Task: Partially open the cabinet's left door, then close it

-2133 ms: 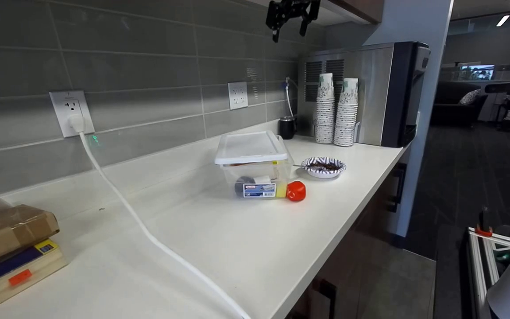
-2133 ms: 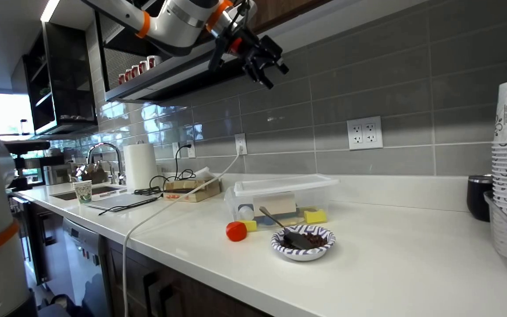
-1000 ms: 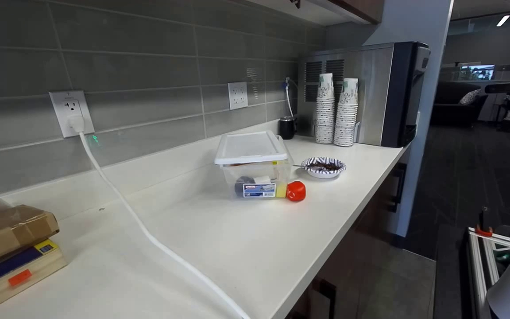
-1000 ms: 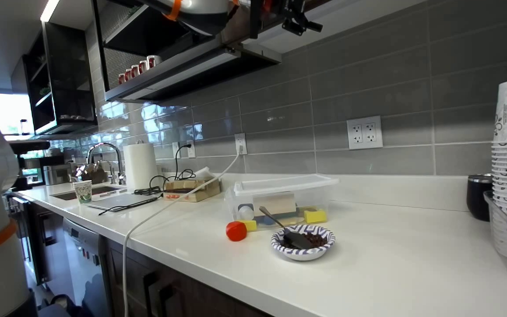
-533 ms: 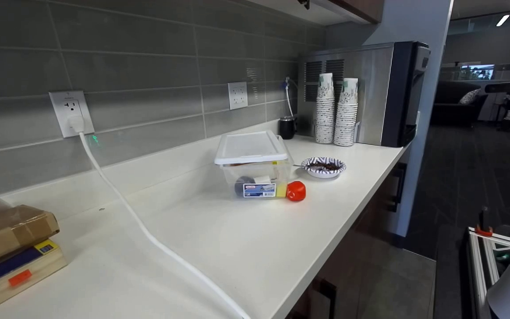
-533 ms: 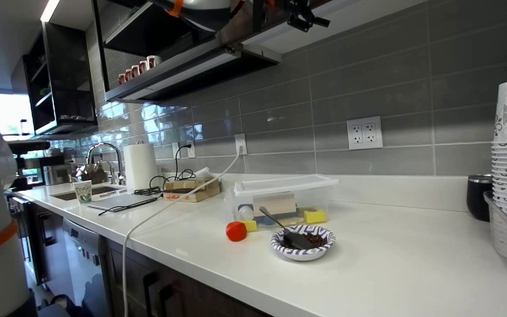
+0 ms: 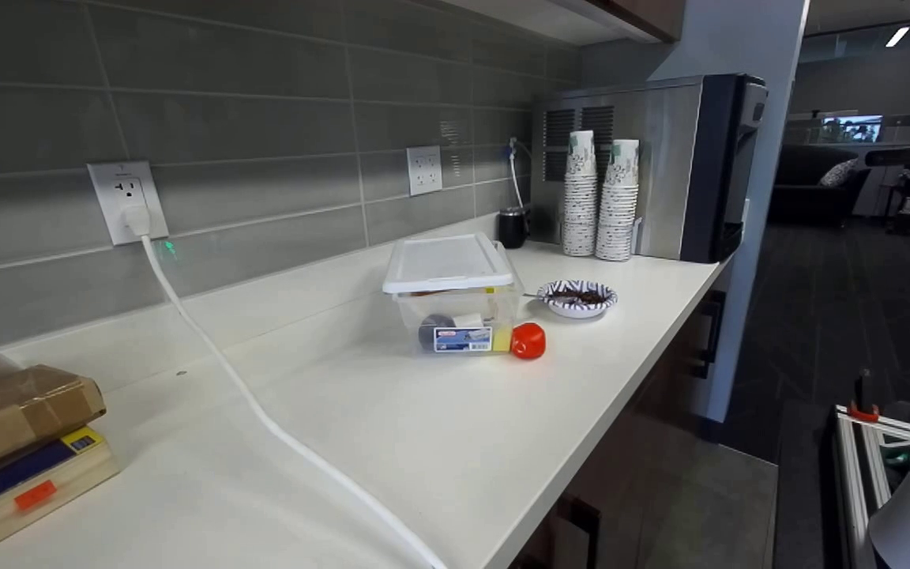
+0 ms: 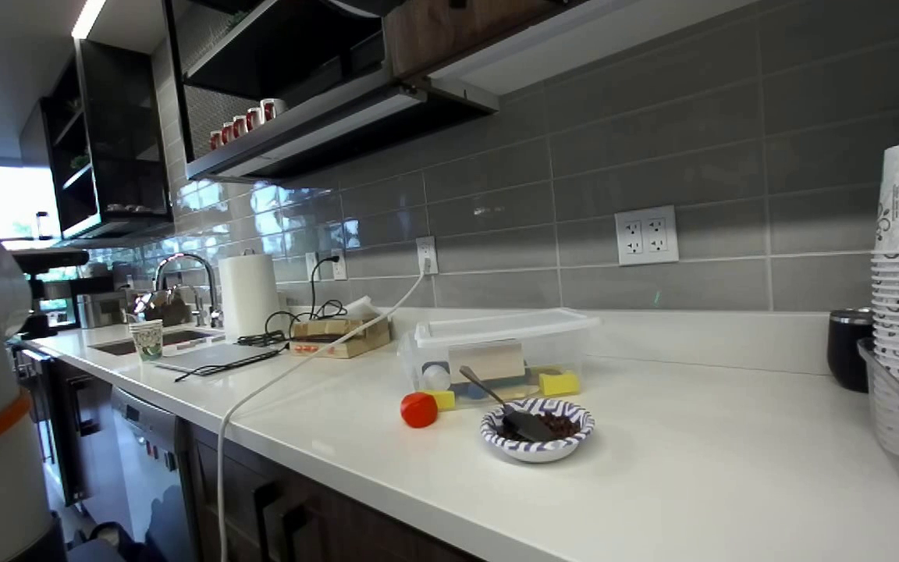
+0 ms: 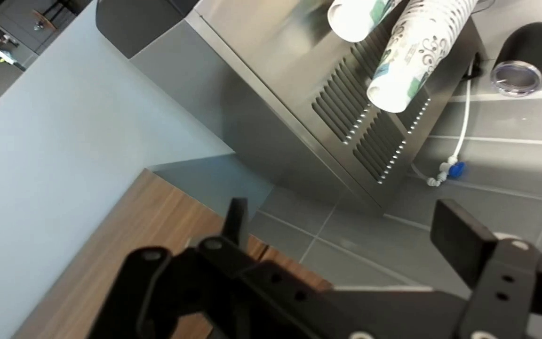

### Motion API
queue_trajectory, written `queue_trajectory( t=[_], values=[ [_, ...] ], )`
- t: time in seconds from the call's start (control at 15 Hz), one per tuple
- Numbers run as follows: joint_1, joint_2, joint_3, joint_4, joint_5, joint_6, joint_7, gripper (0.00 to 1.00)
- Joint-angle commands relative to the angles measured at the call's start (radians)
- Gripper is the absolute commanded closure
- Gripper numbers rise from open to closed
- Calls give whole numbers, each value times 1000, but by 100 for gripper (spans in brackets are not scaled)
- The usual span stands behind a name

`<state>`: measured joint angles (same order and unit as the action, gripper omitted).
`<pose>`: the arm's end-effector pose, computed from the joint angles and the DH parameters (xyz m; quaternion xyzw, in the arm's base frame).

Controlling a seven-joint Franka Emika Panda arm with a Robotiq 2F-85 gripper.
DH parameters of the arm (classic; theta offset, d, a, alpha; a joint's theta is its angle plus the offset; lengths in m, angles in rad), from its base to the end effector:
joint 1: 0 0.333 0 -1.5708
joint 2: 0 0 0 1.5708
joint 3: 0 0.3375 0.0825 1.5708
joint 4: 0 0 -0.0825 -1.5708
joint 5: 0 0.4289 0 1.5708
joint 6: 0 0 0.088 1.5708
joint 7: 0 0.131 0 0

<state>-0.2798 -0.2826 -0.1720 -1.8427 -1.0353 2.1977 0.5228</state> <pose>0.4798 -0.3022 0.7361 0.8079 -0.2614 0.2916 0.4404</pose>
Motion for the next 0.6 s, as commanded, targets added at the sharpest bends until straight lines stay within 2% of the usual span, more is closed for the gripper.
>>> queue_trajectory(
  t=[0.0,0.4,0.53],
  values=[
    [-12,0,-21,51,-20,19,43,0],
    [-11,157,-43,229,-31,262,205,0],
    [-15,199,-47,286,-26,273,225,0]
  ],
)
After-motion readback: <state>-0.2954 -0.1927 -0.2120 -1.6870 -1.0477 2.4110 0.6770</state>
